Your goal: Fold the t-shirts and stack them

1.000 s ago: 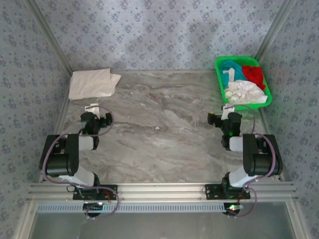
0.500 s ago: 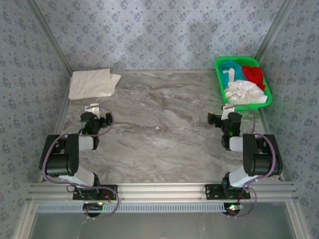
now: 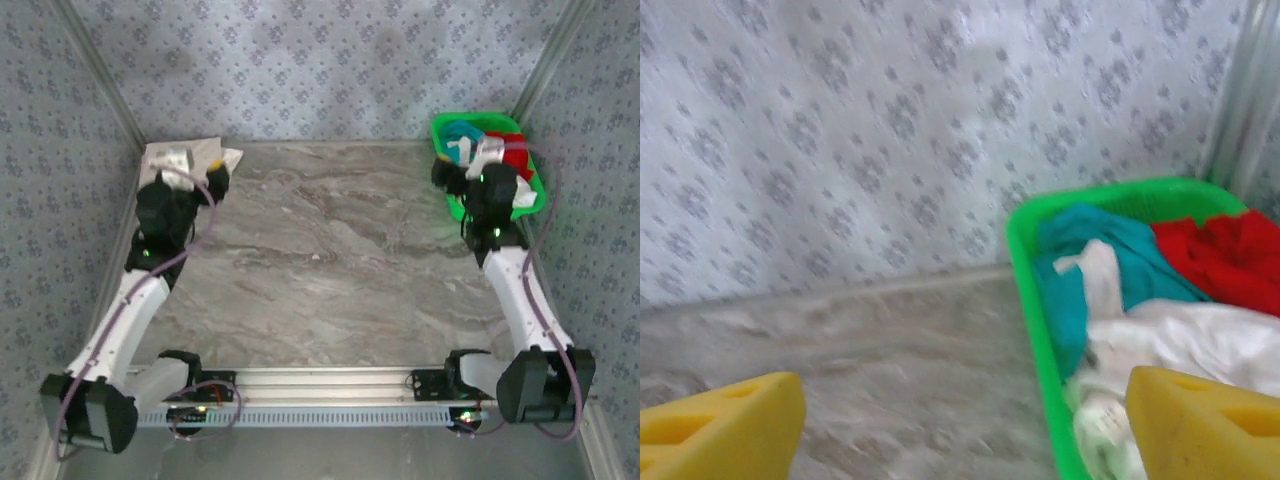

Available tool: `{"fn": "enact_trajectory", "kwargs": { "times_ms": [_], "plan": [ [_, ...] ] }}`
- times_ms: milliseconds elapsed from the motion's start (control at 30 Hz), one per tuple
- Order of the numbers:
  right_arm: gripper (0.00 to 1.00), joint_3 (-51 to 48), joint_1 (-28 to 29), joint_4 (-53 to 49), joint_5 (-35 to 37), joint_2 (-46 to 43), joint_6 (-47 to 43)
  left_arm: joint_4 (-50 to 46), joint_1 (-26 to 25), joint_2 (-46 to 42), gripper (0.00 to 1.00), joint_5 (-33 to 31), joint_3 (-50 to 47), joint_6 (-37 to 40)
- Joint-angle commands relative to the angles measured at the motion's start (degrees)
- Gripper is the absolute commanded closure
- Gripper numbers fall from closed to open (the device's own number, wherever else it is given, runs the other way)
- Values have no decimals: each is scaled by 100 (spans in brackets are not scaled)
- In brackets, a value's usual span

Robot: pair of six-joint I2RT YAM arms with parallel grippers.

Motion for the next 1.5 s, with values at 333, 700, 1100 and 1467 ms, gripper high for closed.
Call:
{"fn": "enact_trajectory", "kwargs": {
  "times_ms": [333,700,1100,1467],
  "plan": [
    [32,3832,-667,-4368,-788,3493,298,-1741,-1670,2328,26,277,1530,-272],
    [32,5673,-1545,-5272,-183,4898,575,-1612,-1863,2218,26,320,1032,-356],
    [35,7167,-1709,-6339,-121,6492,334,-1563,-2012,2330,26,336,1056,-210],
    [90,7735,-1831,-6323,-318,6735,208,-1572,-2019,2451,25,328,1103,-193]
  ]
}}
